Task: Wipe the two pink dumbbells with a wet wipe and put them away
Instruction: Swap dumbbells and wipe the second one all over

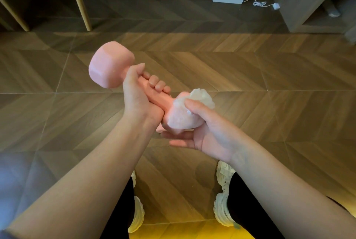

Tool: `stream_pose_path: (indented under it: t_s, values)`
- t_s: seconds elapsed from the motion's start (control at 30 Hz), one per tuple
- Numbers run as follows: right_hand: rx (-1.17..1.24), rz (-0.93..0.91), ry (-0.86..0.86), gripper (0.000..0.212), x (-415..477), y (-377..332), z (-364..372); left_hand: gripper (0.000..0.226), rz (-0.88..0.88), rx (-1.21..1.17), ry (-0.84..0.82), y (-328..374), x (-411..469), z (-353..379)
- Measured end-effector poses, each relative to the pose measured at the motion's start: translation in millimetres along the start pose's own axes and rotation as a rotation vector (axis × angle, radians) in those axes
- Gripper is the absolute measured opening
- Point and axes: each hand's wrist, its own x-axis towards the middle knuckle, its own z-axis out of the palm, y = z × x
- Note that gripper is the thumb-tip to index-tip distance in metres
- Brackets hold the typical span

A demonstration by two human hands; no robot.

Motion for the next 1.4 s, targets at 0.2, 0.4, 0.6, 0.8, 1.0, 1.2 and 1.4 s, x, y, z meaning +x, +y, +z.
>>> stream_pose_path:
  t_s: [0.2, 0.4, 0.6, 0.8, 1.0, 1.2, 1.4]
  values:
    - [-0.244, -0.177, 0.235, 0.047, 8.5, 4.9, 7.4, 0.031, -0.012, 0.040, 0.037, -3.9, 1.0, 2.4]
    - [-0.213, -0.145, -0.008, 0.046, -1.6, -2.8, -7.1, 0.031, -0.028, 0.014, 0.038, 0.1, 2.8, 0.8]
    - [-0.392, -0.218, 0.230, 0.048, 8.0, 8.4, 7.4, 0.032, -0.043, -0.008, 0.083, -5.2, 2.0, -1.7]
    - [-0.326, -0.156, 0.082, 0.044, 2.2, -0.1, -1.4, 0.032, -0.049, -0.019, 0.075, -2.8, 4.2, -1.3]
    - [-0.371, -0.160, 0.141, 0.061, 6.5, 7.0, -2.8, 0.032, -0.055, -0.014, 0.080, -4.7, 2.6, -3.8]
    - [-0.109, -0.065, 0.220, 0.047, 2.7, 0.1, 4.9, 0.030, -0.060, 0.001, 0.038, -2.8, 4.0, -2.3]
    - [-0.056, -0.088, 0.131, 0.053, -1.3, 3.4, -2.3, 0.030, -0.047, 0.025, -0.029, -3.4, 0.3, -3.1]
